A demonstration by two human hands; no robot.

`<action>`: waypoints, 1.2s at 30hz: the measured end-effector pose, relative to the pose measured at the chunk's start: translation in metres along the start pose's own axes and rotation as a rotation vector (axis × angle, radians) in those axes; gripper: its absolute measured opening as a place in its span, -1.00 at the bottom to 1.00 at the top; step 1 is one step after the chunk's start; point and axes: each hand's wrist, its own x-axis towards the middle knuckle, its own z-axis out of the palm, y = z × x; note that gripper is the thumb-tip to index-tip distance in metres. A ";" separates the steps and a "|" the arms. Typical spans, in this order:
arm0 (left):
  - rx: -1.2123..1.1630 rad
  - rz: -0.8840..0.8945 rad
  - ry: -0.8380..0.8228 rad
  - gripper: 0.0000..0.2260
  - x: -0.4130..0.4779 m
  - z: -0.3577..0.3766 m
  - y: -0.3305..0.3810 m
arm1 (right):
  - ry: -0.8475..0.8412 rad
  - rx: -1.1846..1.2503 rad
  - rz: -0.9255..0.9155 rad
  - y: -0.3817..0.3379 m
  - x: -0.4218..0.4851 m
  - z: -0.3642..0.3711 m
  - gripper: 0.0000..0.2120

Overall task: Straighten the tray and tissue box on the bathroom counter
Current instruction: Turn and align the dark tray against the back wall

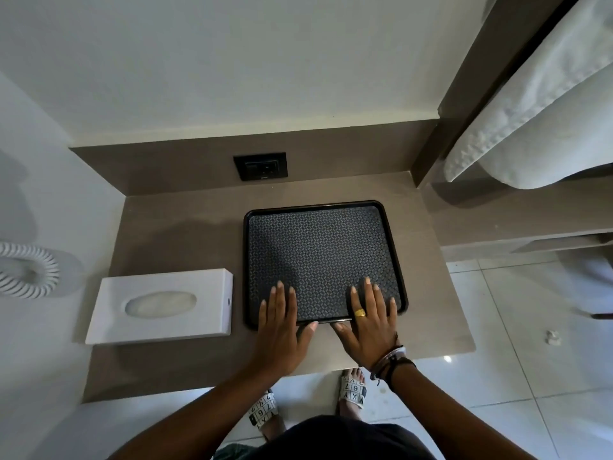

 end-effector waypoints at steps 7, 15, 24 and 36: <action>0.094 0.035 -0.019 -0.27 0.002 0.012 -0.012 | -0.080 -0.048 -0.036 0.003 0.010 0.002 -0.21; 0.093 0.044 -0.011 -0.29 0.036 0.003 -0.023 | -0.083 -0.058 -0.043 0.000 0.047 0.002 -0.21; 0.065 0.018 0.011 -0.33 0.075 -0.005 -0.035 | -0.047 -0.065 -0.056 -0.007 0.092 -0.002 -0.23; -0.070 0.064 0.092 -0.29 0.073 -0.025 -0.033 | 0.146 0.013 -0.193 -0.029 0.078 -0.016 -0.24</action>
